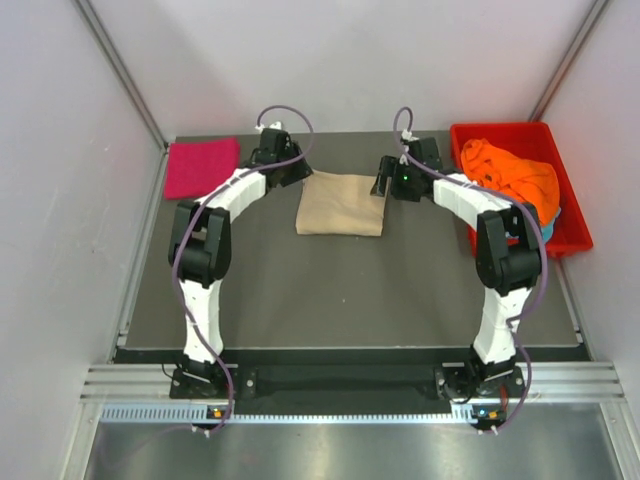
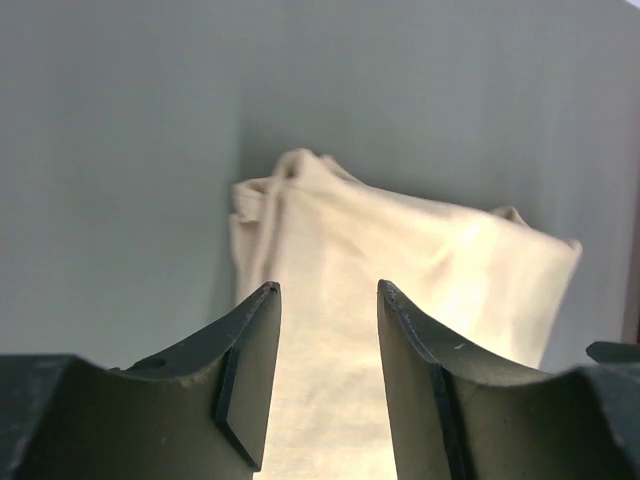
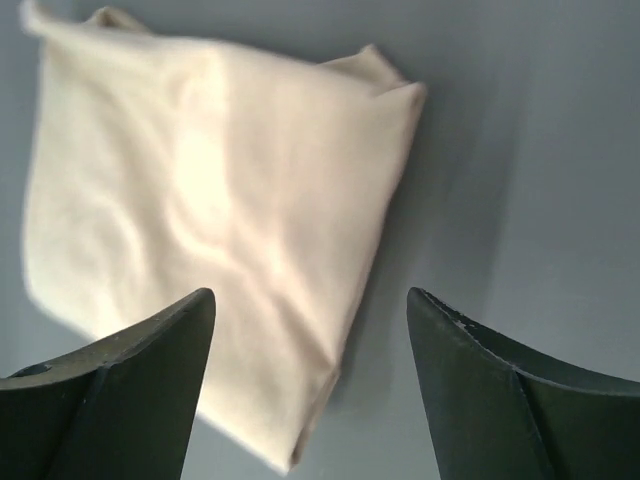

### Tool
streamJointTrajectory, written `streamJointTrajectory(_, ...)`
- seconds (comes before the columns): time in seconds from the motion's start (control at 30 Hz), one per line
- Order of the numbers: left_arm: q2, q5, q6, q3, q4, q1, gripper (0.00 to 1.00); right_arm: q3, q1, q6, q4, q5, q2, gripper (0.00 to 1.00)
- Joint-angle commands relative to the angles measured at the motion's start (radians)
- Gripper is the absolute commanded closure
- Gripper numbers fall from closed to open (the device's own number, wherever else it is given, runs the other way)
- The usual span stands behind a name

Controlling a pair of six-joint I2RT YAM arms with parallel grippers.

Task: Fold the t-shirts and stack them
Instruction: Fold the tshirt

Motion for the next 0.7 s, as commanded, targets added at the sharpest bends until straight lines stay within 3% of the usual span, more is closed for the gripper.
streamJointTrajectory(0.0, -0.038, 0.113, 0.081, -0.027, 0.099, -0.006, 0.52, -0.031, -0.009, -0.056, 0.047, -0.113, -0.092, 0.23)
streamJointTrajectory(0.33, 0.146, 0.112, 0.279, 0.196, -0.006, 0.033, 0.50, 0.031, -0.030, -0.126, 0.006, -0.199, 0.009, 0.30)
streamJointTrajectory(0.5, 0.121, 0.185, 0.269, 0.156, -0.020, 0.052, 0.53, -0.010, -0.021, -0.140, -0.028, -0.274, 0.007, 0.32)
streamJointTrajectory(0.67, -0.034, 0.127, 0.256, -0.029, 0.010, 0.052, 0.51, -0.180, -0.021, -0.131, 0.032, -0.298, -0.108, 0.26)
